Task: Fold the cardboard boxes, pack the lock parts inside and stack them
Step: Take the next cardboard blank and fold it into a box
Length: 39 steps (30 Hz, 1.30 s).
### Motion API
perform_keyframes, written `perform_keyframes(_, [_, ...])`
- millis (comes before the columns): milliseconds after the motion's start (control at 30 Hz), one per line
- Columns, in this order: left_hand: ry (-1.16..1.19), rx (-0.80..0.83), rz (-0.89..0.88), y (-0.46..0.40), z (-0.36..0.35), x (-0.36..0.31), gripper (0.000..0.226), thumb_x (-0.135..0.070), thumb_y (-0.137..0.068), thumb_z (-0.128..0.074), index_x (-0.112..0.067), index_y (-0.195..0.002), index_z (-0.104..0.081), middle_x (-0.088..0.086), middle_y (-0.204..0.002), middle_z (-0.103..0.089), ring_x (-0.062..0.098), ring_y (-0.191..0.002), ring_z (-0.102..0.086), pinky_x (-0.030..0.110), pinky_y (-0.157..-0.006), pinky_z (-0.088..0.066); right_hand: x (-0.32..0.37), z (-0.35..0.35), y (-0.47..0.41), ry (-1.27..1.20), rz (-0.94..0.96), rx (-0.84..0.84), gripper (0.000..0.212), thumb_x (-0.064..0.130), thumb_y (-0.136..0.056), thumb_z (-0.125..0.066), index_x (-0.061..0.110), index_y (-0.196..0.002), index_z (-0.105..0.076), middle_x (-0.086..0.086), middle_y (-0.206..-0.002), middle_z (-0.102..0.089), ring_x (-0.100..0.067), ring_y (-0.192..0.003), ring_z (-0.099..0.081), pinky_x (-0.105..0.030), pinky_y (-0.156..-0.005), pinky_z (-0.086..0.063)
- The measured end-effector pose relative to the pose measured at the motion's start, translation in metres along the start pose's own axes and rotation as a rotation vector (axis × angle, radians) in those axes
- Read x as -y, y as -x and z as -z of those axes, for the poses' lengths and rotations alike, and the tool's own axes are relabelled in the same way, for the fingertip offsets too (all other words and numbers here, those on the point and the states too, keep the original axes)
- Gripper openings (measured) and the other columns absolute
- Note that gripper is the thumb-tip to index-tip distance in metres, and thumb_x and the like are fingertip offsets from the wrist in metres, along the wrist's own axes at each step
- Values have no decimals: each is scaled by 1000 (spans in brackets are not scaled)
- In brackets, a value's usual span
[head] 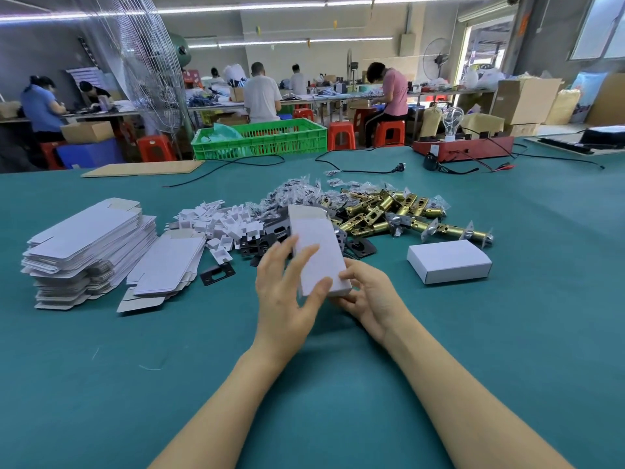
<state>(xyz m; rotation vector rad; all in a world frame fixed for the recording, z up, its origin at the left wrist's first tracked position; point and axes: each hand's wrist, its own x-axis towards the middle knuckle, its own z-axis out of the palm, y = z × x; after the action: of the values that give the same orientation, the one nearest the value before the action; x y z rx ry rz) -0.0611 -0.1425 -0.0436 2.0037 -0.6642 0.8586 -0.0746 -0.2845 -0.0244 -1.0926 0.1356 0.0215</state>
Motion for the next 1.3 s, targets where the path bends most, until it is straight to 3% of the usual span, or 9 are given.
perform_keyframes(133, [306, 27, 458, -3, 4, 2, 73, -49, -89, -61, -17, -148, -32, 2, -152, -33, 13, -139, -35, 32, -115, -30, -3, 1, -3, 93, 49, 55, 38, -1, -78, -48, 15, -106, -68, -4, -92, -73, -17, -68, -66, -25, -58, -52])
perform_keyframes(233, [522, 40, 627, -5, 6, 5, 61, -36, -88, -64, -17, -141, -41, -4, -137, -55, 6, -122, -55, 25, -101, -46, -6, 1, -4, 128, 71, 75, 48, 7, -63, -53, 16, -109, -64, -5, -94, -72, -22, -77, -66, -28, -64, -52])
perform_keyframes(300, [566, 66, 619, -6, 6, 8, 31, -25, -91, -66, -22, -121, -58, -11, -112, -71, -1, -104, -65, 15, -81, -52, -7, 1, -6, 133, 92, 68, 50, 7, -59, -52, 16, -107, -61, -3, -91, -71, -23, -83, -66, -32, -69, -52])
perform_keyframes(367, [584, 81, 598, -7, 6, 10, 17, -20, -90, -68, -24, -105, -64, -16, -98, -74, 0, -92, -68, 12, -72, -51, -8, 2, -7, 144, 121, 60, 47, 8, -59, -54, 15, -105, -60, 0, -88, -71, -21, -84, -65, -33, -70, -53])
perform_keyframes(533, [655, 103, 597, -6, 6, 10, 22, -12, -85, -72, -21, -103, -63, -17, -98, -73, 3, -91, -69, 18, -74, -54, -13, 3, -9, 252, 264, 2, 43, 35, -71, -74, 19, -109, -60, -4, -102, -71, -22, -97, -67, -38, -83, -55])
perform_keyframes(700, [668, 129, 573, -7, 6, 10, 22, -6, -86, -71, -19, -101, -63, -16, -94, -73, 0, -86, -68, 15, -71, -53, -15, 3, -9, 313, 361, 13, 42, 49, -76, -70, 36, -114, -60, 6, -101, -72, -7, -92, -68, -22, -73, -55])
perform_keyframes(1133, [669, 117, 599, -7, 6, 17, 27, -11, -82, -77, -25, -99, -62, -12, -98, -72, 6, -92, -68, 18, -73, -53, -17, 6, -12, 266, 370, 64, 24, 24, -89, -64, 22, -113, -60, 2, -107, -72, -8, -97, -67, -21, -77, -53])
perform_keyframes(1300, [727, 157, 641, -8, 7, 16, 31, -17, -79, -76, -25, -104, -60, 1, -108, -72, 14, -96, -70, 20, -72, -54, -19, 6, -12, 279, 360, 83, 26, 22, -89, -64, 19, -114, -59, -1, -110, -71, -10, -99, -67, -23, -79, -54])
